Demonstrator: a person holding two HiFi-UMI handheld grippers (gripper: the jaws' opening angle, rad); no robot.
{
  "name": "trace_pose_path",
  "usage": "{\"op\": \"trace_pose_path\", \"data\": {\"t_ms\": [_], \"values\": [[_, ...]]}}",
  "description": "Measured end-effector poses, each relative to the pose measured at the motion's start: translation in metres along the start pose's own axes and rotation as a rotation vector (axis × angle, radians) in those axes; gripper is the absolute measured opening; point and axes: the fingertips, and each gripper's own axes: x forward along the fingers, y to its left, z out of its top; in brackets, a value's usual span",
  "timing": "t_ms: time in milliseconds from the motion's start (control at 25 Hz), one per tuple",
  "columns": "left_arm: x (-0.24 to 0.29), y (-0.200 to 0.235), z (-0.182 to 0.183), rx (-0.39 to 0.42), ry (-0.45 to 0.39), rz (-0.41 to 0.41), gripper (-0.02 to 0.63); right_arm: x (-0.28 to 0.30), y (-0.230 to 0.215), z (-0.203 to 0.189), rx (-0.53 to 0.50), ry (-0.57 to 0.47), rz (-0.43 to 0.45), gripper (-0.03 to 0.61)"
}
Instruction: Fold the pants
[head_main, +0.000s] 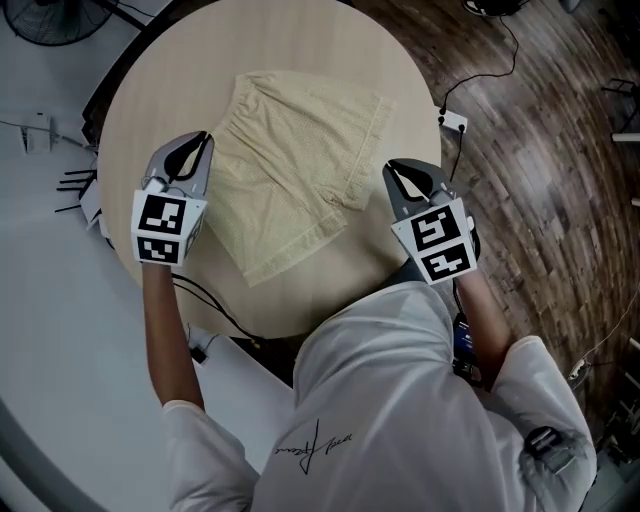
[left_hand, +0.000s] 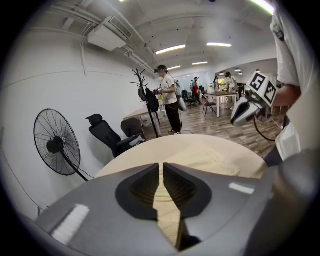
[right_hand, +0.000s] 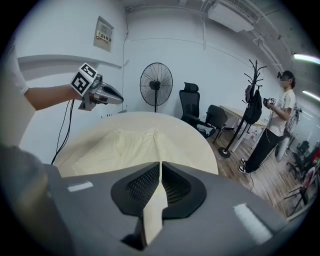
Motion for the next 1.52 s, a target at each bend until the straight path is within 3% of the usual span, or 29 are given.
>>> {"op": "trace_pose_path", "data": {"t_ms": [320,760,1080,1280,1520], "values": [[0.059,0.023,-0.007,-0.063,0.042,-0.046,0.041,0.034,-0.037,-0.005,0.026,0.03,0.001,-0.012],[0.134,0.056,-0.01,-0.055,0.091,-0.081,0.043,0.078,-0.086,-0.02,0.064,0.08,0.005,-0.012],[0.191,0.063,-0.041,0.046,0.207,-0.13,0.067,0.11,-0.107,-0.025,0.079,0.102,0.025,-0.008],[0.216,0.069,-0.063,0.06,0.258,-0.173,0.124,0.131,-0.117,-0.029,0.09,0.119,0.031,0.002],[0.239,0.072,-0.085,0.138,0.321,-0.246,0.158,0.153,-0.131,-0.042,0.093,0.156,0.038,0.02]]}}
